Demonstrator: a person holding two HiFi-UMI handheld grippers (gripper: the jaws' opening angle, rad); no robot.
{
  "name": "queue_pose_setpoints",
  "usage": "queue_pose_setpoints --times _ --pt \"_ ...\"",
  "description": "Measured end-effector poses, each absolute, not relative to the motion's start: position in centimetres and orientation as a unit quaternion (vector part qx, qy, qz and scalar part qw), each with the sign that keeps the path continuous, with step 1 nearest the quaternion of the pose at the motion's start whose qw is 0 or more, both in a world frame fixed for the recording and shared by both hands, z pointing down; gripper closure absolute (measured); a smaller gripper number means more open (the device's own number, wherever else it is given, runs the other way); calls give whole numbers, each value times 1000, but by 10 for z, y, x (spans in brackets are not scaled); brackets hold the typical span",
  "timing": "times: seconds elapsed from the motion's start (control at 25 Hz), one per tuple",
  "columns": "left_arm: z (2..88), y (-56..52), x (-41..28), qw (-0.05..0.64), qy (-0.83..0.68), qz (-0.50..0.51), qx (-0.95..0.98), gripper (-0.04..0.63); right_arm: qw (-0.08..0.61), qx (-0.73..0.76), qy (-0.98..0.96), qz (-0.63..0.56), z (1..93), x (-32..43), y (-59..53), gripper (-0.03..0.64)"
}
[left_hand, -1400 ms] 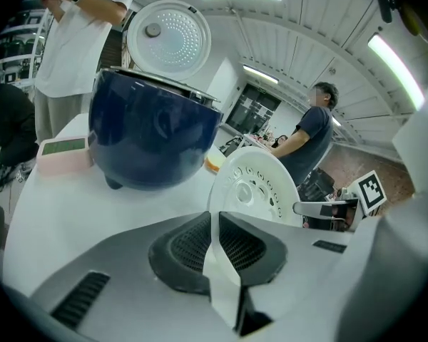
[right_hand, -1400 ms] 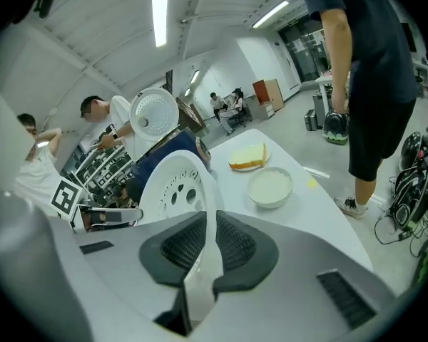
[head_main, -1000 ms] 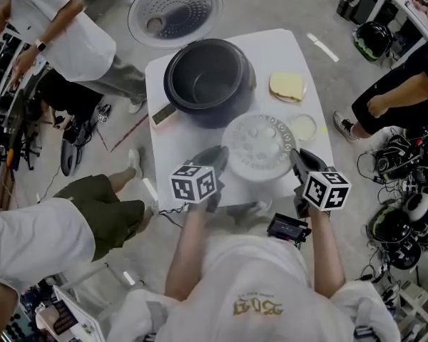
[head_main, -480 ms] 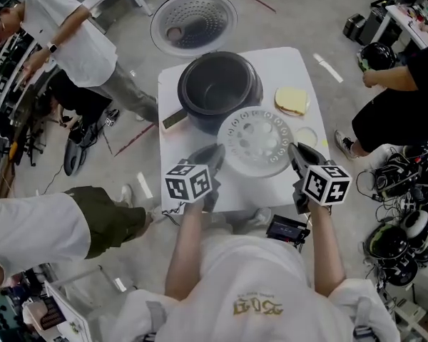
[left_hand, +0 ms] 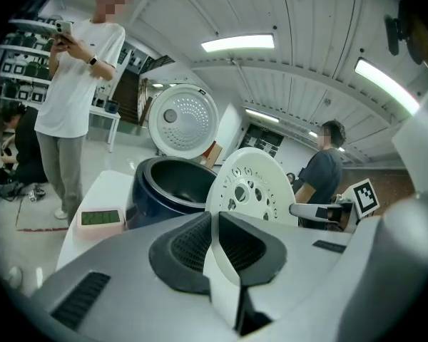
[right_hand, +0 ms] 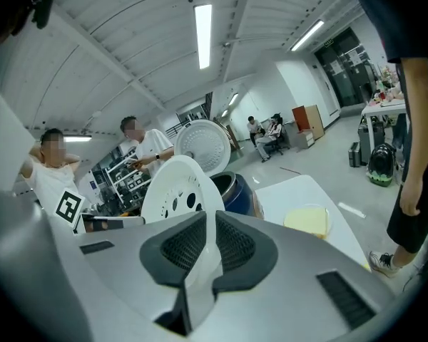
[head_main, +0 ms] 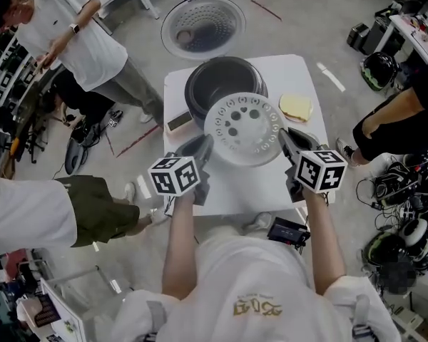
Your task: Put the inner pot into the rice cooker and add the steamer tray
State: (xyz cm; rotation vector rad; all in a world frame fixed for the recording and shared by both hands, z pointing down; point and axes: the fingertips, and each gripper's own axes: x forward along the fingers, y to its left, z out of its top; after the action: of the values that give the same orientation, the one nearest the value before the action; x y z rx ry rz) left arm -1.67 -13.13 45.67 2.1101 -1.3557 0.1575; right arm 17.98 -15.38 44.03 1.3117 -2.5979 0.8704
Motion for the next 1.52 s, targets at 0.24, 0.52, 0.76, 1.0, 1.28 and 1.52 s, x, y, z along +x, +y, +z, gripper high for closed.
queue_pose_setpoints --times 0.24,0.52,0.76,1.0,1.28,1.52 --pt "445 -153 -39 304 -515 46 800 549 45 431 -856 282 427 158 -176 568" --pt "433 -188 -66 306 -509 34 804 549 38 430 -857 281 412 131 -210 568" --pt "422 -219 -87 315 -497 15 809 551 22 430 -856 286 402 110 -241 566" --pt "419 -248 -101 323 -484 1 813 551 21 436 -852 289 398 97 -269 566" --pt "447 -280 -107 348 -468 14 812 551 36 447 -836 315 427 91 -298 566" --pt "464 -290 -103 338 -466 49 816 537 60 466 -825 314 450 92 -305 557"
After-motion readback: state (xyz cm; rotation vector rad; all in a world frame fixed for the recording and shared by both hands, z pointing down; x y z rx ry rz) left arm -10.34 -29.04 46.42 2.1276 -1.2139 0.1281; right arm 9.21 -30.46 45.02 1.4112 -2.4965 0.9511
